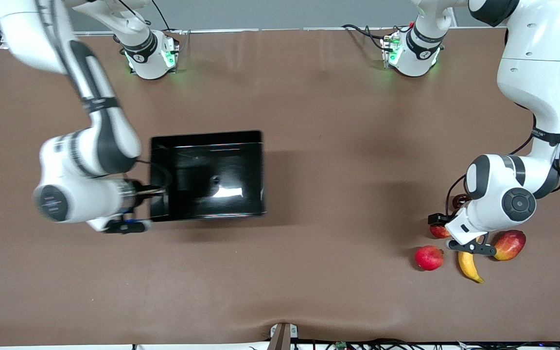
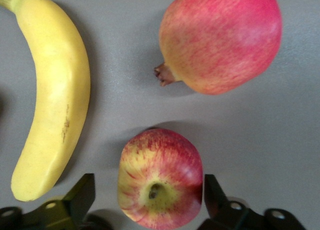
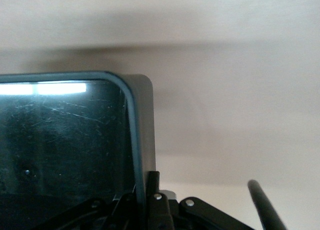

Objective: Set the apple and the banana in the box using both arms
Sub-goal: 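Grasp the apple with the left gripper while the right gripper slides the box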

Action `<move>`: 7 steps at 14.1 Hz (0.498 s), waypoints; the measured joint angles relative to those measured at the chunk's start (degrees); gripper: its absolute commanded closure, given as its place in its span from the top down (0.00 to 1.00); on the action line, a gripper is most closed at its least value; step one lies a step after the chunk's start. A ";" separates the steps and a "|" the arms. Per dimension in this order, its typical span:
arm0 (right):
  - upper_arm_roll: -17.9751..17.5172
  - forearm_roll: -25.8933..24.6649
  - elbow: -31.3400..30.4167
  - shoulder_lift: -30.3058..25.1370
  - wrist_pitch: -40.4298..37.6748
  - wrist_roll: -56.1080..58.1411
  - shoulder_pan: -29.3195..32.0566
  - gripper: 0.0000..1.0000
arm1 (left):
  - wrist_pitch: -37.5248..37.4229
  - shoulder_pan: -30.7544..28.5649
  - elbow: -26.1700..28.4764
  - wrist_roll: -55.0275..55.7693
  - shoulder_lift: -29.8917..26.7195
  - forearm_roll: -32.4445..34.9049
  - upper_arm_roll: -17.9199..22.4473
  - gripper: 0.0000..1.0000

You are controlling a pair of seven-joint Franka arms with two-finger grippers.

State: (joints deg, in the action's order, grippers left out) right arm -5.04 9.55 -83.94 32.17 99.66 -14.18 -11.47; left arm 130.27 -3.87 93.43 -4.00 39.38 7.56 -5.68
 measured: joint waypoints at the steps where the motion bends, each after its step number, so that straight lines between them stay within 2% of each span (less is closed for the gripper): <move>1: 0.03 0.09 -0.38 0.26 2.68 -4.03 -2.43 0.00 | 0.07 -0.05 0.00 0.00 0.08 0.03 0.00 0.01; 7: 0.11 0.45 -1.01 3.91 14.35 -17.52 -11.30 0.00 | -0.04 0.09 -1.25 -0.08 -1.34 0.16 -0.21 0.00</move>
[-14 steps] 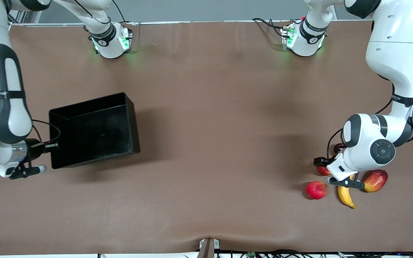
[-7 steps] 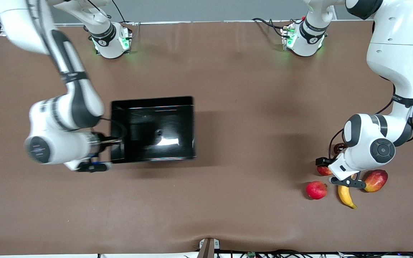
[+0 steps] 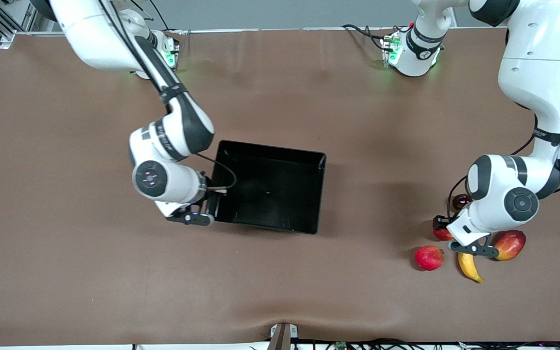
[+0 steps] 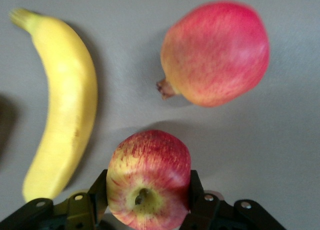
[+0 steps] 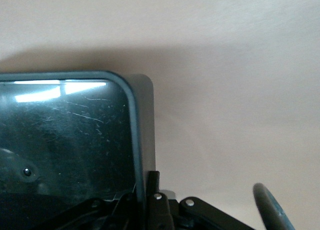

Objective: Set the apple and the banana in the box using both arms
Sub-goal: 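Grasp the apple with the left gripper while the right gripper slides the box, then carry the apple over the box while the right gripper withdraws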

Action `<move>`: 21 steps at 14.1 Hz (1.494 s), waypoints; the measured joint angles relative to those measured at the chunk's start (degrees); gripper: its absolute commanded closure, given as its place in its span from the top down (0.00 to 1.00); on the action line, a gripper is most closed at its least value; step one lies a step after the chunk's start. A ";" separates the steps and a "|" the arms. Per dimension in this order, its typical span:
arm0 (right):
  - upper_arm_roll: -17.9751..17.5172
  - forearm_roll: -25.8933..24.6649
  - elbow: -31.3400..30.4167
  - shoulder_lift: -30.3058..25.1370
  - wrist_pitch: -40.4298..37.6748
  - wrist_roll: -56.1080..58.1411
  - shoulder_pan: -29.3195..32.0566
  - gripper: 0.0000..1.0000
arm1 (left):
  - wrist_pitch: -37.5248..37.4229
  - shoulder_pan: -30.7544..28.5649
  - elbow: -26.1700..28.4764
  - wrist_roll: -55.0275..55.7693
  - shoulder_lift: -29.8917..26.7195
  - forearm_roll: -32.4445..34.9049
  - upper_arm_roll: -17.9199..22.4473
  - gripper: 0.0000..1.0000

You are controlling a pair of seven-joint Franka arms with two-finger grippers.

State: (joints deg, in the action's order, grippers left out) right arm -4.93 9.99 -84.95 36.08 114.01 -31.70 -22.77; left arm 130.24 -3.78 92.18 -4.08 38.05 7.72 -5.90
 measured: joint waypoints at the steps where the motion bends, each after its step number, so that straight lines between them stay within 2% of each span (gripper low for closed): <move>1: 0.00 0.03 -0.06 0.89 2.30 -2.06 -1.60 0.00 | -0.88 0.03 -0.37 0.00 -1.25 0.00 -0.16 0.00; 5: 0.06 0.04 -0.20 4.96 11.11 -8.44 -7.14 0.00 | -8.51 1.38 -2.20 0.21 -7.59 -0.01 -1.08 0.00; 6: 0.08 0.04 -0.19 5.82 12.29 -8.49 -7.87 0.10 | -11.19 1.95 -3.34 1.03 -8.57 -0.02 -1.41 0.00; 7: 0.11 0.04 -0.17 6.42 13.06 -8.49 -8.35 0.62 | -13.55 2.47 -4.44 2.77 -9.28 -0.02 -1.96 0.00; 8: 0.10 0.05 -0.15 6.74 13.53 -8.49 -8.71 1.00 | -15.27 2.87 -5.21 5.41 -9.80 -0.03 -2.90 0.00; 11: 0.14 0.06 0.83 6.70 13.62 -8.30 -9.12 1.00 | -17.40 3.71 -5.80 13.69 -10.58 -0.03 -7.03 0.00; 13: 0.78 -0.15 4.18 6.47 11.66 -8.21 -9.01 1.00 | -18.37 3.94 -5.80 18.75 -10.60 -0.03 -9.77 0.00; 18: 3.07 -7.02 19.00 4.59 -12.34 -4.91 -3.85 1.00 | -19.20 4.02 -5.72 28.93 -10.60 -0.02 -15.68 0.00; 21: 3.16 -7.25 22.62 2.24 -17.61 -2.27 2.73 1.00 | -19.26 5.94 -5.26 32.27 -10.57 0.00 -17.13 0.00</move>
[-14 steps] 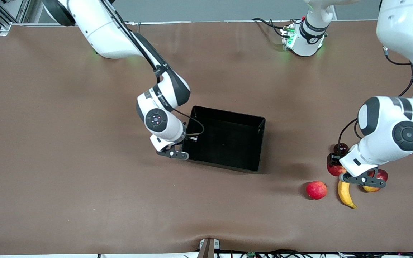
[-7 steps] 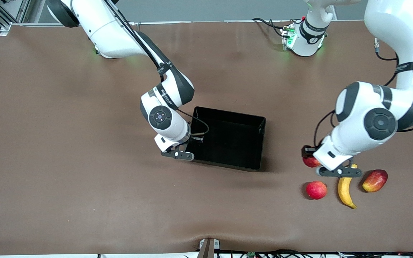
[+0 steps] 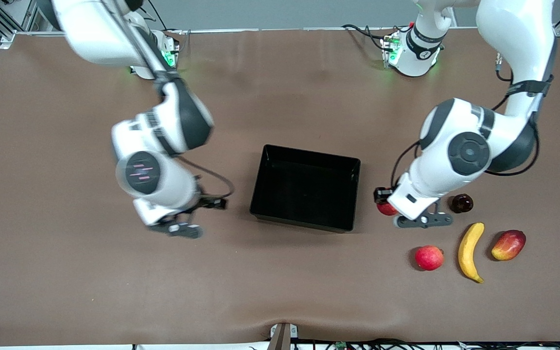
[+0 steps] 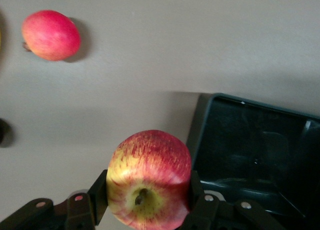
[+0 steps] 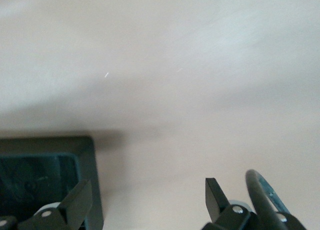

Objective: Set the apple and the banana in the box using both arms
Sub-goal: 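Carry the apple over the box while the right gripper withdraws, then lower the apple into the box and open the left gripper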

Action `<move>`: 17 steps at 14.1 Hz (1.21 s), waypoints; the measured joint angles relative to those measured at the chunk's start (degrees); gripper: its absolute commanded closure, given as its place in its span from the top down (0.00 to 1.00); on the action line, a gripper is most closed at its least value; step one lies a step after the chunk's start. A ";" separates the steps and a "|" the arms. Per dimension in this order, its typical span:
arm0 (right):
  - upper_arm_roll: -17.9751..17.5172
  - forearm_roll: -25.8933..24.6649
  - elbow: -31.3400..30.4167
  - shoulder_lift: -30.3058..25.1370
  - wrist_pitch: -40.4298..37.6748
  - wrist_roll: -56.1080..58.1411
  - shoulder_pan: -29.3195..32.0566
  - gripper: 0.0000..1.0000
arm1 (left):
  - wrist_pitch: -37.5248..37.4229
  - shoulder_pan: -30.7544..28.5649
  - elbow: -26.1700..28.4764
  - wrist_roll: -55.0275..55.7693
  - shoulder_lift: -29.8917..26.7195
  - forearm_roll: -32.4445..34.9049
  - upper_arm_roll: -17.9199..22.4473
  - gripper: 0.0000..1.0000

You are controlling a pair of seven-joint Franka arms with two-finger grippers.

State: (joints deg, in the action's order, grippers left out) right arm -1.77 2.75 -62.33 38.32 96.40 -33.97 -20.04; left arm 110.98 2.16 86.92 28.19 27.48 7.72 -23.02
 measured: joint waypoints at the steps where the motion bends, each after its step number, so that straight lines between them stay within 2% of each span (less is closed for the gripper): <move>1: 0.00 0.00 0.46 -1.35 -1.27 1.50 2.35 1.00 | 0.01 1.06 0.20 0.94 0.05 0.00 -0.02 0.00; 8: 0.05 -0.05 1.09 -14.47 -17.10 12.53 11.58 1.00 | 4.05 6.83 0.67 2.33 3.44 1.89 -0.04 0.00; 10: 0.09 -0.37 0.77 -17.50 -18.35 14.23 14.05 1.00 | 4.59 9.52 1.05 4.88 5.23 5.92 -0.07 0.00; 14: 0.13 -1.30 -2.09 -24.81 -19.09 19.08 19.53 1.00 | 9.03 14.40 4.07 11.33 7.87 8.23 -0.06 0.00; 17: 0.18 -1.35 -9.34 -29.98 -18.83 25.47 25.41 1.00 | 9.96 15.03 5.23 12.17 9.86 11.17 0.03 0.00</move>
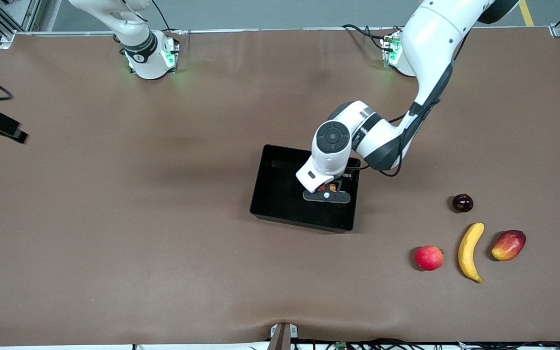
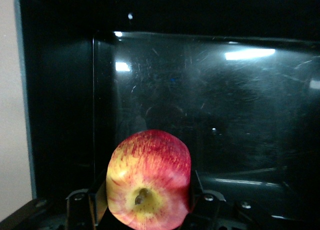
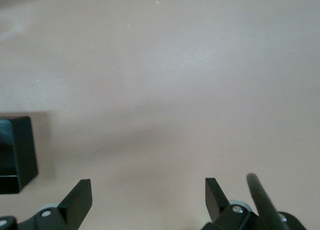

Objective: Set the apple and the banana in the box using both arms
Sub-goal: 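Lower the apple into the box and open the left gripper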

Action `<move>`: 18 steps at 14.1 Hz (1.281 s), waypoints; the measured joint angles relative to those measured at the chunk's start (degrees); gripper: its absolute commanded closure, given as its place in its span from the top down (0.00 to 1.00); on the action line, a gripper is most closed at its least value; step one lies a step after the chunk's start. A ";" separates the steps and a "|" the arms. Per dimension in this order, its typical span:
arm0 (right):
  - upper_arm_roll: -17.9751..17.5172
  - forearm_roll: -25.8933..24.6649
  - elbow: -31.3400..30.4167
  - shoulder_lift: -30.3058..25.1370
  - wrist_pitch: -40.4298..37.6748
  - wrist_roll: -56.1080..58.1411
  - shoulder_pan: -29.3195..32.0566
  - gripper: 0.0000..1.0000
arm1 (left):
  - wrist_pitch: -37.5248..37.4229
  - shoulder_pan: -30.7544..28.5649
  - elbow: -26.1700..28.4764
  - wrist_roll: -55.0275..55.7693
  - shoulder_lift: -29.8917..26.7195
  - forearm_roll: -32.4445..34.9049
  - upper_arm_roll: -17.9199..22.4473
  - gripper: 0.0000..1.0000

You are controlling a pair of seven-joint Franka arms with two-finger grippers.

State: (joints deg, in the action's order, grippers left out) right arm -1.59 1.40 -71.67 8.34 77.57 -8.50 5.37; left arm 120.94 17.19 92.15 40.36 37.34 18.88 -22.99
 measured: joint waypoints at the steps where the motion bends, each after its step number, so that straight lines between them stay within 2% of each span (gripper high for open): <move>1: -0.02 0.00 -3.74 -1.37 2.02 1.29 1.28 1.00 | 0.03 -0.10 0.10 0.00 0.62 0.17 0.09 0.00; 5: -0.29 0.00 -16.72 -7.61 8.79 5.28 2.62 1.00 | 0.06 -0.20 1.61 -0.01 1.93 0.21 0.09 0.01; 6: -0.53 -0.01 -19.17 -9.32 10.35 6.15 2.62 1.00 | 0.07 -0.20 1.93 -0.01 2.11 0.21 0.09 0.33; 7: -0.69 -0.01 -20.84 -10.55 11.32 7.23 2.62 1.00 | 0.07 -0.20 2.25 -0.04 2.16 0.21 0.09 0.94; 8: -0.80 -0.01 -21.85 -11.38 11.66 7.99 2.62 1.00 | 0.07 -0.19 2.46 -0.06 2.16 0.21 0.09 1.00; 13: -0.60 -0.03 -22.42 -11.85 12.49 13.12 2.71 1.00 | -0.15 -0.41 0.52 -0.26 1.48 0.28 0.09 1.00; 18: -0.69 -0.03 -22.38 -11.89 12.37 14.72 2.71 1.00 | -9.87 -5.43 -8.66 -7.67 -3.46 0.29 0.21 1.00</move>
State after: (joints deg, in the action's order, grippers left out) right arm -2.28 1.37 -94.05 -3.54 89.94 6.22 8.08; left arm 111.07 11.76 83.49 32.68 33.88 19.17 -22.78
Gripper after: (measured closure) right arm 0.000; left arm 0.000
